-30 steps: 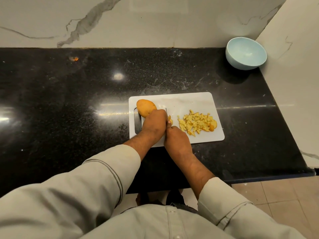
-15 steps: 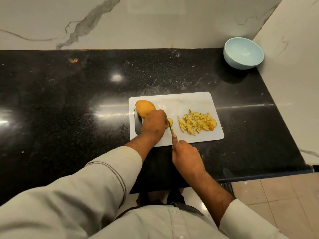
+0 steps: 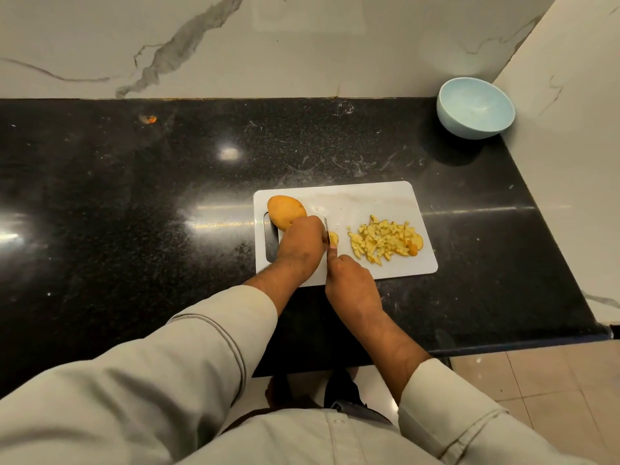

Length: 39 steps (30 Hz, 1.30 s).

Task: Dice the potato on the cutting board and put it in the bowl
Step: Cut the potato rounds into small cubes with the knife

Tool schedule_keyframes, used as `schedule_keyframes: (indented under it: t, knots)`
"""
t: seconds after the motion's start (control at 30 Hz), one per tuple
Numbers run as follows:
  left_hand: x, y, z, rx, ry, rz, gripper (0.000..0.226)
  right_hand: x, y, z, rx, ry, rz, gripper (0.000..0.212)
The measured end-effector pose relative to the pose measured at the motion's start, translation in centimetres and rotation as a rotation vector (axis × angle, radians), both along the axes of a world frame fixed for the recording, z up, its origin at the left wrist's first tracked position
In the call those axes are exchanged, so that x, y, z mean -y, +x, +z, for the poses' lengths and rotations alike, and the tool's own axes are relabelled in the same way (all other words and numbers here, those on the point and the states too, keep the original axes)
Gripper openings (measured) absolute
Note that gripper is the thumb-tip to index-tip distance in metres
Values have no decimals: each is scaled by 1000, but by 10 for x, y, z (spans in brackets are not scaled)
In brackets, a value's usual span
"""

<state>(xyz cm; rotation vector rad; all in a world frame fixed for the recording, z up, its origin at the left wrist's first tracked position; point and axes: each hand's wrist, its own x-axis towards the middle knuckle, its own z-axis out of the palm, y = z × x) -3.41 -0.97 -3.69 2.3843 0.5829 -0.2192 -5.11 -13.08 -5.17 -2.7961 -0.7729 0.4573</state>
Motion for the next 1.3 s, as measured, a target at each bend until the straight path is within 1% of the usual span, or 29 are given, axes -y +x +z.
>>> schedule_keyframes:
  t: [0.13, 0.33, 0.47, 0.6, 0.77, 0.87, 1.0, 1.1, 1.2, 1.3]
  knots:
    - [-2, 4, -1, -14, -4, 7, 13, -4, 7, -4, -8, -13, 24, 63]
    - [-1, 3, 0, -22, 56, -21, 14, -10, 12, -4, -12, -2, 16, 56]
    - [0, 3, -1, -14, 45, -21, 9, 4, -2, -1, -27, -81, 56, 65]
    - [0, 3, -6, -7, 35, 0, 10, 21, -22, 1, -10, -132, 105, 63]
    - [-2, -4, -13, 40, 1, 1, 13, 45, -33, 7, -34, -73, 20, 57]
    - [-3, -8, -13, 74, -10, 1, 16, 53, -41, 12, 5, -20, -30, 55]
    - [-2, -7, -10, 52, -1, -27, 8, 48, -31, 17, 60, -34, -68, 54]
    - [0, -6, -8, 68, 37, -48, 23, 43, -24, 20, 45, -52, -91, 53]
    - [2, -3, -7, 102, 118, -72, 42, 42, -19, 18, 31, -34, -100, 53]
    - [0, 6, -3, 65, 148, -142, 55, 45, -15, 14, 3, -6, -85, 53]
